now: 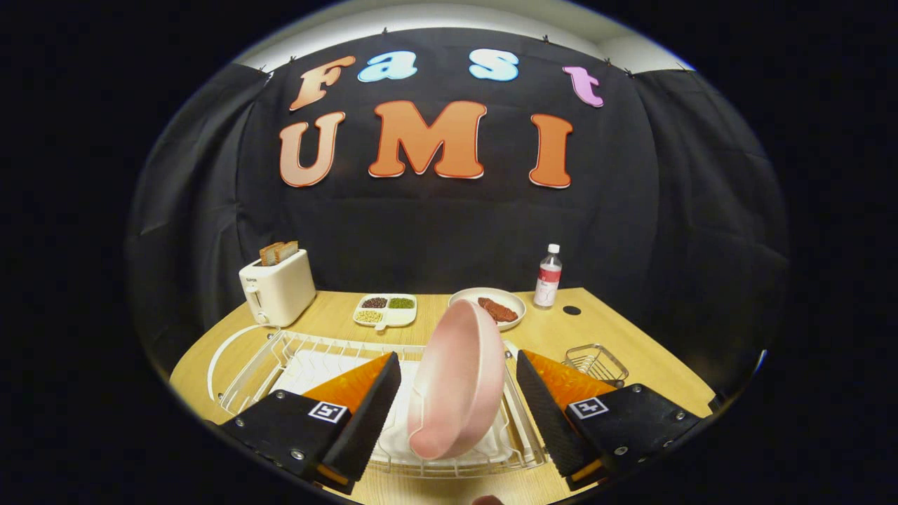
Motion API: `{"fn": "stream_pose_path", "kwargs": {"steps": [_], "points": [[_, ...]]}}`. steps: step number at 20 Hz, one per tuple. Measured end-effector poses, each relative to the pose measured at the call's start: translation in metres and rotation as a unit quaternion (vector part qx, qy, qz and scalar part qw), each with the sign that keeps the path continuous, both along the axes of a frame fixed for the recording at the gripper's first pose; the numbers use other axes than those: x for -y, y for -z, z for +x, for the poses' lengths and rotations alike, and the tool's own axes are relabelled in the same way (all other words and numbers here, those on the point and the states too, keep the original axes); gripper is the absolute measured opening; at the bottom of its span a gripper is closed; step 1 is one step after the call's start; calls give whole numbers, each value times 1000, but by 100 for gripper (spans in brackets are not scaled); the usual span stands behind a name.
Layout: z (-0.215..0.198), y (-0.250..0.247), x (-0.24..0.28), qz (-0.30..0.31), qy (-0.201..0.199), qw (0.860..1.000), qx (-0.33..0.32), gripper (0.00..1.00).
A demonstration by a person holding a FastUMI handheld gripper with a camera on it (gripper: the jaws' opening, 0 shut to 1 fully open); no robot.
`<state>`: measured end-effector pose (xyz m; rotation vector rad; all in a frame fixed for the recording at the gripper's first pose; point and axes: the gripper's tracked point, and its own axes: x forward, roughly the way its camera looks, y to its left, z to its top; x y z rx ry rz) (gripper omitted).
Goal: Take the plate from the dish rack, then take the spoon from the basket and place it into the plate.
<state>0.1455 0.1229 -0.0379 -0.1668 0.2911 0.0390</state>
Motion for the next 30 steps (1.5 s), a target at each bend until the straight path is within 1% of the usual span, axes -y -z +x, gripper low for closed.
{"fn": "stream_pose_path", "kwargs": {"steps": [4, 8, 10, 11, 12, 13, 14, 16, 20, 26, 29, 30], "points": [[17, 28, 1, 3, 21, 999, -51, 99], [31, 41, 4, 2, 34, 997, -70, 98], [31, 43, 5, -1, 40, 996, -76, 89], [32, 46, 6, -3, 43, 996, -80, 80], [32, 48, 8, -3, 46, 995, -86, 75], [33, 49, 10, -3, 50, 995, -91, 64], [32, 50, 11, -3, 57, 994, -92, 57], [31, 49, 14, -5, 70, 993, -92, 35], [29, 44, 10, -12, 81, 993, -88, 31], [25, 25, 3, -35, 90, 993, -68, 31], [22, 12, 11, -54, 99, 992, -51, 31], [22, 6, 12, -47, 100, 993, -45, 31]]}}
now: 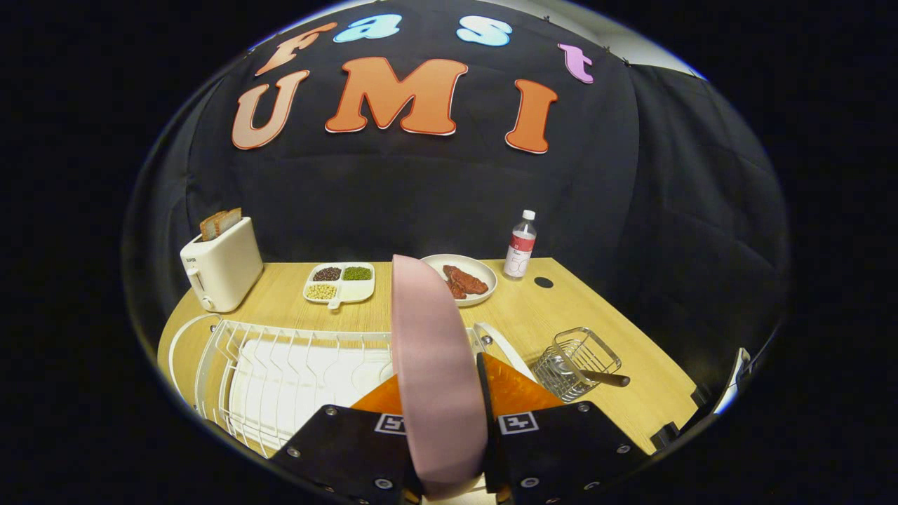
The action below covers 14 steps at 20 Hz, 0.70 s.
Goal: Take the plate from the dish rack, then take the spoon from the basket and place it into the plate.
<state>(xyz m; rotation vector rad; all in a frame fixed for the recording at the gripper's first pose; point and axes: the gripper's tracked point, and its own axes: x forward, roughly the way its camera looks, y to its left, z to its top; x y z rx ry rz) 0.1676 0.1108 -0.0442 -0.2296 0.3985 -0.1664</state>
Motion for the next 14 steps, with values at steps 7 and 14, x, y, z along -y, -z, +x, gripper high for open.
{"fn": "stream_pose_path", "kwargs": {"steps": [7, 14], "points": [[-22, -23, -8, 57, -26, 998, 20, 31], [-87, -38, -20, 116, -90, 989, 29, 31]]}}
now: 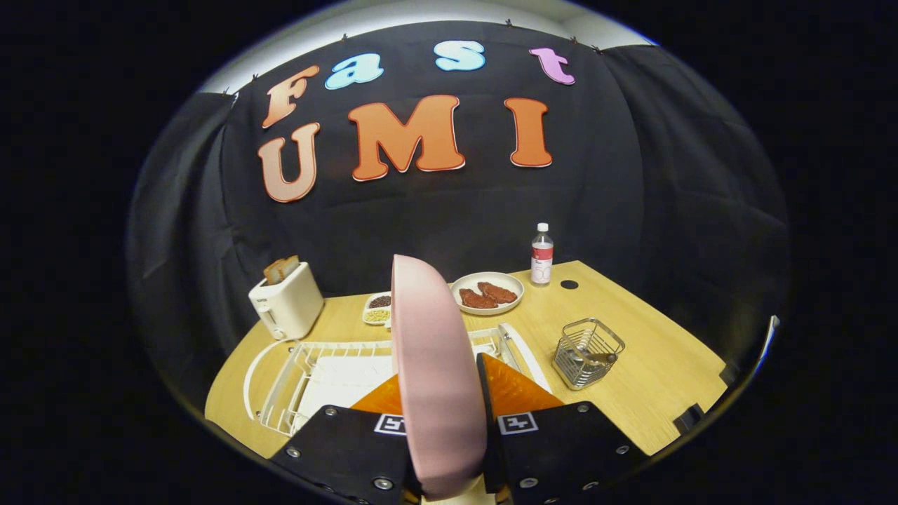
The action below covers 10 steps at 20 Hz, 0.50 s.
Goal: Take the plate from the dish rack, then take the spoon from the basket and place it into the plate.
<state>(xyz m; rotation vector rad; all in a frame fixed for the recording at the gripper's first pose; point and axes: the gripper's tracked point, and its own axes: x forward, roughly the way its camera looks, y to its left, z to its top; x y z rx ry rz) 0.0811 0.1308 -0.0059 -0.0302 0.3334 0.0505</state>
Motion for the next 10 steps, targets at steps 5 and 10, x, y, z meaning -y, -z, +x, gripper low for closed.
{"fn": "stream_pose_path", "kwargs": {"steps": [5, 10], "points": [[-54, 7, 0, 26, -44, 999, -8, 31], [-105, 34, 3, 62, -73, 995, -32, 31]]}}
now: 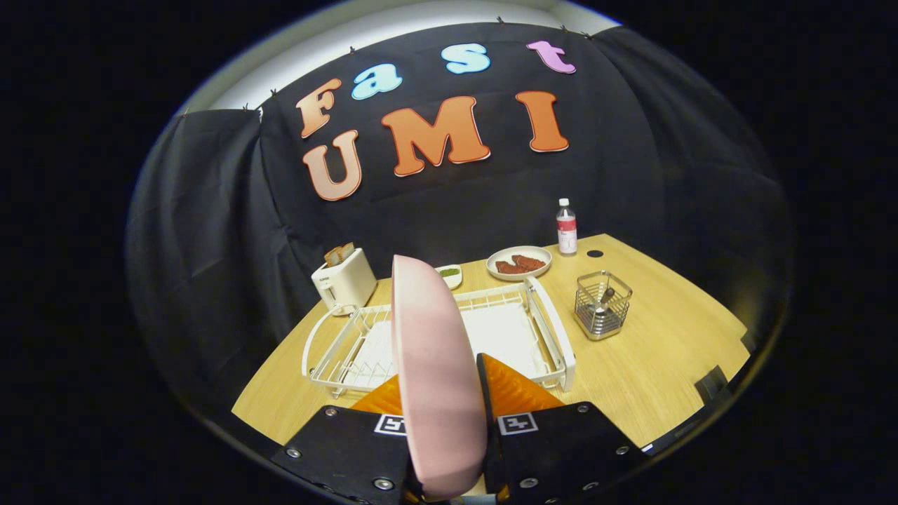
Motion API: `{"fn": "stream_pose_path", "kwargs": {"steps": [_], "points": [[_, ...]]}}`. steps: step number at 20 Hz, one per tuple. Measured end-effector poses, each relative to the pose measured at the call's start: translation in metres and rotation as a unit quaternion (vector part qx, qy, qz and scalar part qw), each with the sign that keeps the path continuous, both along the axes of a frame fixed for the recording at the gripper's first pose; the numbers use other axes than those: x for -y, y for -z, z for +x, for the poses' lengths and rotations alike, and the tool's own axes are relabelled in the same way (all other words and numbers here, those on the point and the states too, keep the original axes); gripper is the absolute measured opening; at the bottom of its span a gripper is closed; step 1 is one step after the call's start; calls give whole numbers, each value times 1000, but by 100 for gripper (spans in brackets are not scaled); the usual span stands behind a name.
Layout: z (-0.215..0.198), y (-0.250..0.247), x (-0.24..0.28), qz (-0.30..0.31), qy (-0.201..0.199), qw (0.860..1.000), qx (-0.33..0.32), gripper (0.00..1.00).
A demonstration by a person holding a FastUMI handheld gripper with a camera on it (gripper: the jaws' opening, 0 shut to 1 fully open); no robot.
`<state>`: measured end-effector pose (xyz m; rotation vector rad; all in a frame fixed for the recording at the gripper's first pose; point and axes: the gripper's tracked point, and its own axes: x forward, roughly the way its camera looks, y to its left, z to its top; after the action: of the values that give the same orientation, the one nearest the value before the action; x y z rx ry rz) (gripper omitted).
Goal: Take the plate from the dish rack, then take the spoon from the basket and place it into the plate.
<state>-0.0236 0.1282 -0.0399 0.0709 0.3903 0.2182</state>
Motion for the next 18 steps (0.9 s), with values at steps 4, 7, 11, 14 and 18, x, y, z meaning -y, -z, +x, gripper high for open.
{"fn": "stream_pose_path", "kwargs": {"steps": [4, 7, 11, 14, 18], "points": [[-21, 32, 15, 31, 4, 999, -24, 31], [-28, 67, 25, 78, 24, 995, -64, 31], [-31, 100, 34, 148, 45, 983, -103, 31], [-29, 118, 31, 204, 49, 969, -131, 31], [-30, 141, 19, 252, 53, 951, -174, 31]]}}
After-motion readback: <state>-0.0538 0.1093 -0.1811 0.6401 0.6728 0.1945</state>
